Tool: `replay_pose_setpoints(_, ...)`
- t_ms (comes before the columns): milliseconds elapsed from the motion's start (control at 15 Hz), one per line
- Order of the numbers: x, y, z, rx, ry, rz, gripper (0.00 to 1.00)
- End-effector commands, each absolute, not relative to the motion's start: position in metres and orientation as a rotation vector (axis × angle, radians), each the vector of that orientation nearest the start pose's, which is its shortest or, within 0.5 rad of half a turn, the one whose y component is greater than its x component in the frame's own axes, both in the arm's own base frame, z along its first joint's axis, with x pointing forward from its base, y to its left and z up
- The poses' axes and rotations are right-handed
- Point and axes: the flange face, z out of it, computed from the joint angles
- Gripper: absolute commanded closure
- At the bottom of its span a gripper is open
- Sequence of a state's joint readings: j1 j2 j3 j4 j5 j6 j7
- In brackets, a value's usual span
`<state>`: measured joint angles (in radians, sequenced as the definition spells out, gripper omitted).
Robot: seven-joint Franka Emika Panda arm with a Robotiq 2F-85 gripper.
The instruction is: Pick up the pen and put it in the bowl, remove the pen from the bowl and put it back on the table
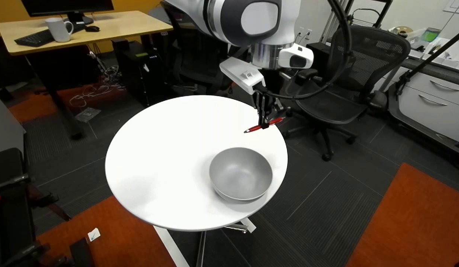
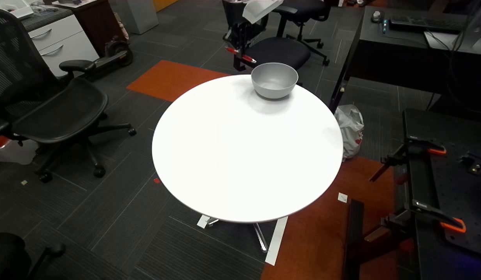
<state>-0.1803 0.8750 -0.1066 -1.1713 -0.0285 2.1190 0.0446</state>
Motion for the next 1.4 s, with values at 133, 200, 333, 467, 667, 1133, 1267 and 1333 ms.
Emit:
replay_pose_setpoints(133,0.691,-0.208,0.301,-3.194,0.575,-0.117,0.97)
replay_pose_setpoints(200,0.683,-0.209,0.300,-3.187,0.583,-0.110,0.97)
replay_pose_setpoints(333,0.664,-0.210,0.295,-3.172,0.624,-0.093,0.97)
replay_pose_setpoints(467,0.652,-0.211,0.284,-3.147,0.644,-0.066,0.97)
replay_pose_setpoints(667,0.632,-0.212,0.263,-3.110,0.708,-0.008,0.97)
replay_pose_setpoints(1133,0.615,-0.217,0.236,-3.080,0.788,-0.032,0.97)
replay_pose_setpoints(1267,0.615,-0.217,0.233,-3.075,0.800,-0.042,0.60)
replay_pose_setpoints(1333,0.614,-0.217,0.232,-3.076,0.805,-0.045,0.54)
